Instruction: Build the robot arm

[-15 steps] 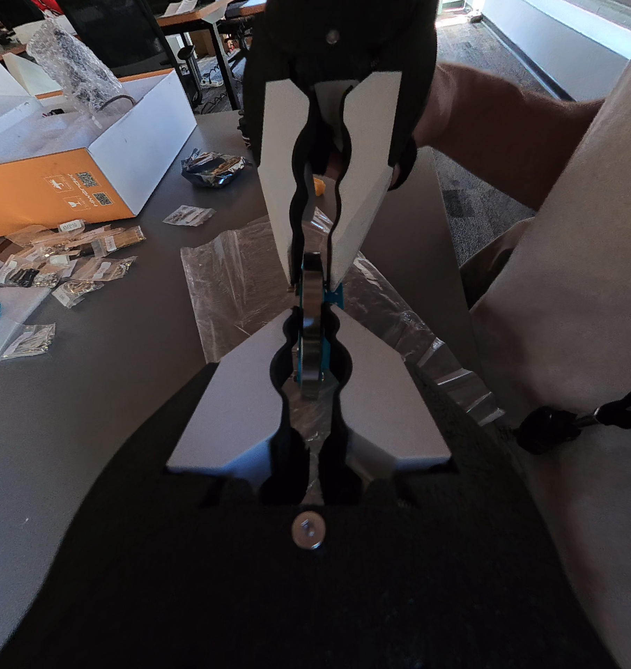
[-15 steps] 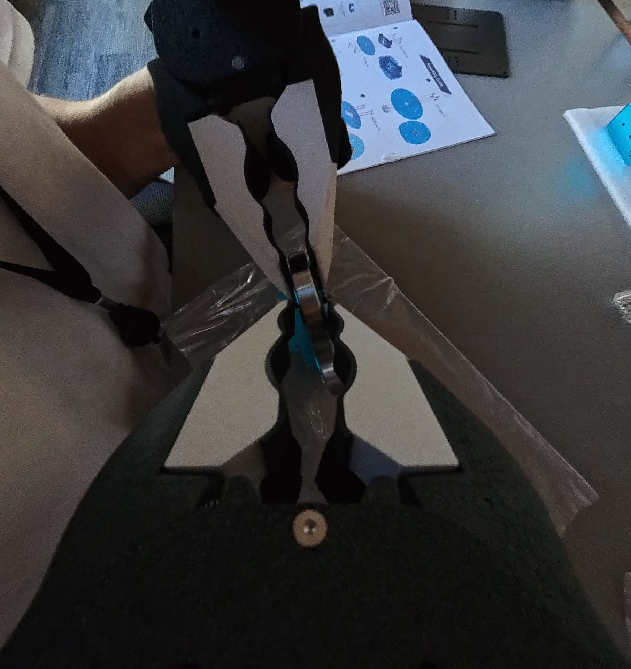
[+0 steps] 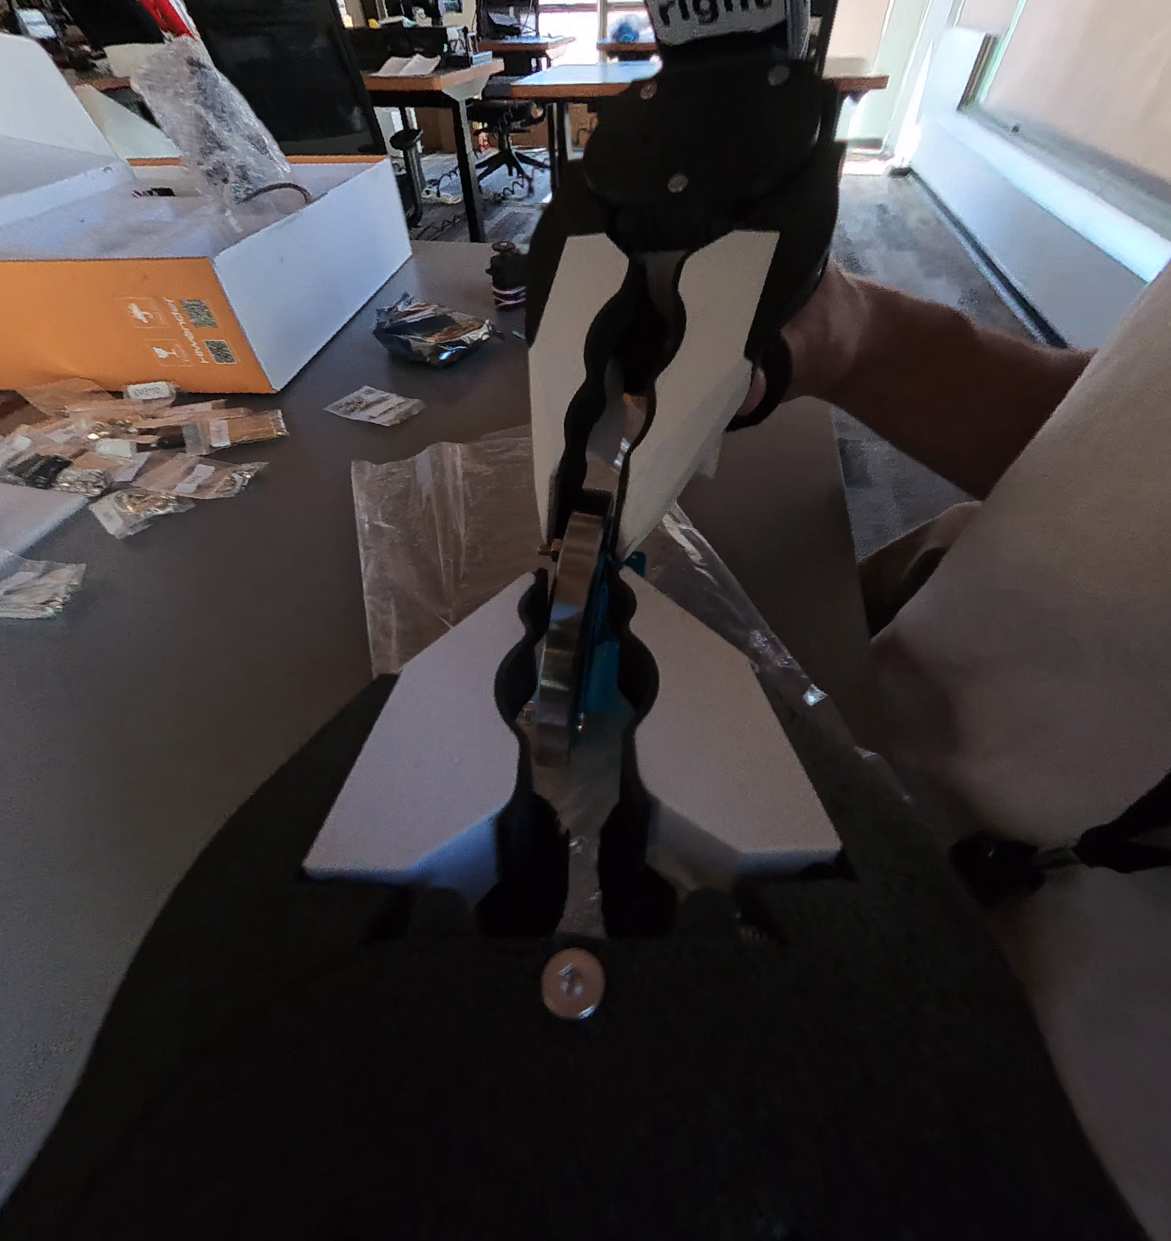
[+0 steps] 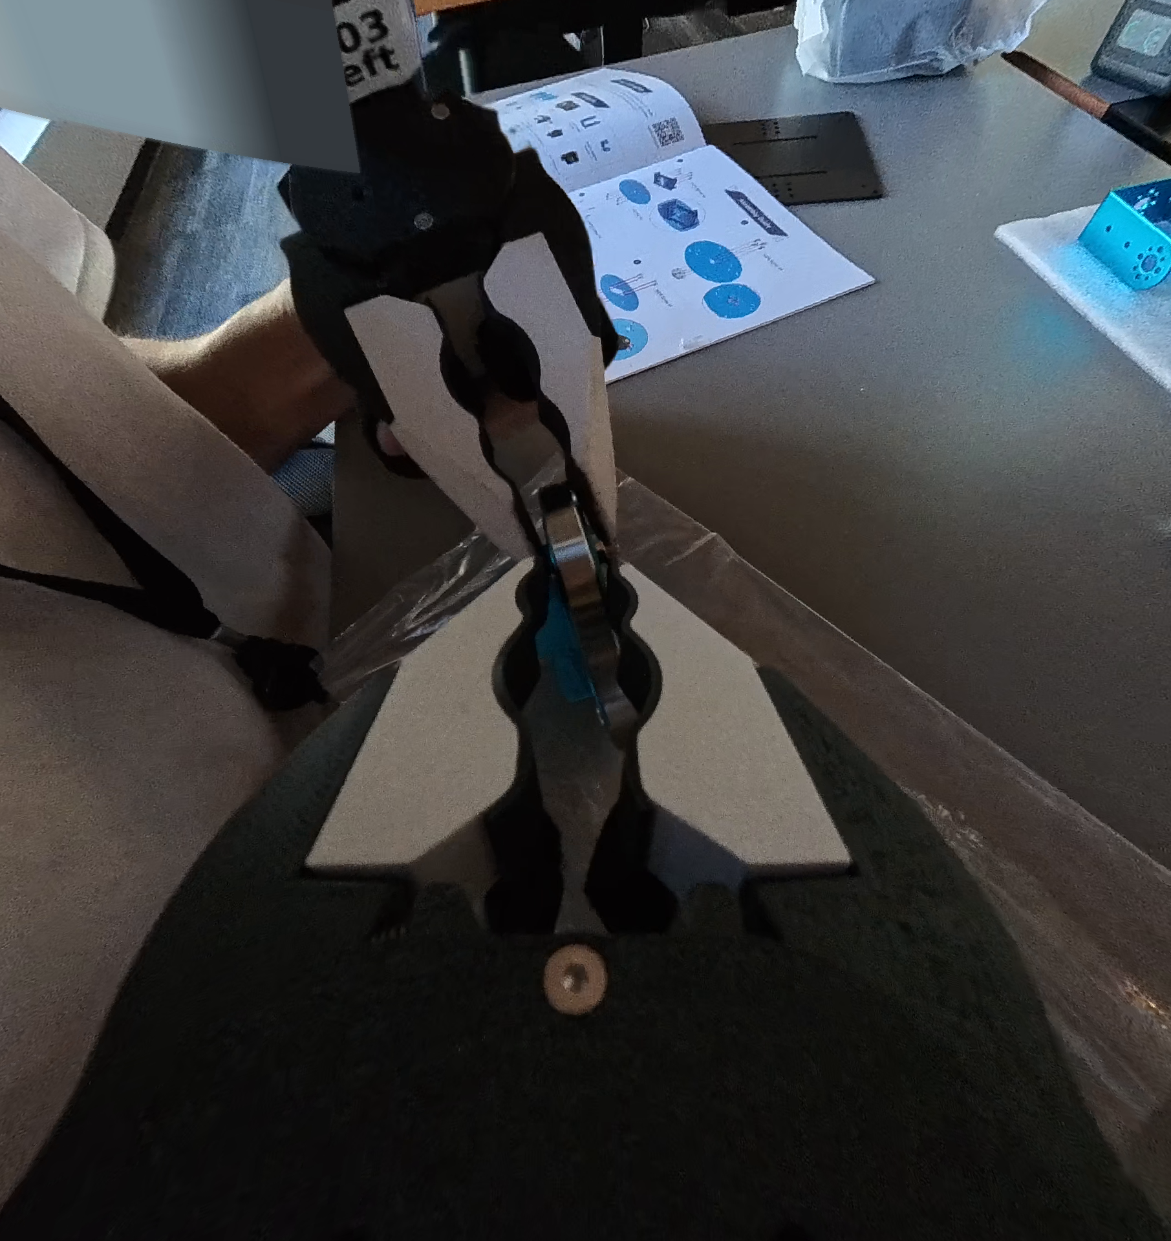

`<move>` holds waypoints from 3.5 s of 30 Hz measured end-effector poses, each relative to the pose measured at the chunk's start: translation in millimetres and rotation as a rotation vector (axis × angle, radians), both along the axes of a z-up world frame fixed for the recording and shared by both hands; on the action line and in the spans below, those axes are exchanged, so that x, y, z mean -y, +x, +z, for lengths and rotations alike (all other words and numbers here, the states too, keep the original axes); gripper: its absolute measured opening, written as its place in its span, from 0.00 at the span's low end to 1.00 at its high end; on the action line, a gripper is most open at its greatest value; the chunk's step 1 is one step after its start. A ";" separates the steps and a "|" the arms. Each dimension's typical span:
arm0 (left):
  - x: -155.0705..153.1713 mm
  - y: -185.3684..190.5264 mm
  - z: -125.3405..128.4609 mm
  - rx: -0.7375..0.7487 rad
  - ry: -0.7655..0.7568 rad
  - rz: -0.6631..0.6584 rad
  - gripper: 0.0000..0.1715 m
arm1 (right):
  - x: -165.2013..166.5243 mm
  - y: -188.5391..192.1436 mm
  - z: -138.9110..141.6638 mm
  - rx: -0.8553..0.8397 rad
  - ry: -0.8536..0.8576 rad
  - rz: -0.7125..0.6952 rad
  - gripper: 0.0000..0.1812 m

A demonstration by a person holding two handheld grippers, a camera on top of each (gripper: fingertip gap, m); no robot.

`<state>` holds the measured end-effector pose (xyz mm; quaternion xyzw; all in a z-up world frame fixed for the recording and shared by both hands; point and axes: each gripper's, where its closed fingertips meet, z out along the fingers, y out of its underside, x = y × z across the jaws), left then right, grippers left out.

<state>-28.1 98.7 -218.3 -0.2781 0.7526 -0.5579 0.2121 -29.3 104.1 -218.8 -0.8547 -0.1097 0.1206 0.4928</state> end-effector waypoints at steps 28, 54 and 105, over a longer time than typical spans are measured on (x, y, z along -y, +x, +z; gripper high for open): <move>11.1 -5.5 0.4 -0.030 -0.066 -0.046 0.09 | 19.2 -3.5 -19.6 0.018 -0.116 0.138 0.15; 9.3 -0.8 -1.2 -0.064 0.031 0.000 0.10 | 14.6 1.7 -8.4 -0.102 -0.085 0.113 0.09; 10.4 -3.2 -3.5 -0.058 0.087 -0.047 0.07 | 23.6 -31.8 61.7 -0.284 0.085 0.367 0.15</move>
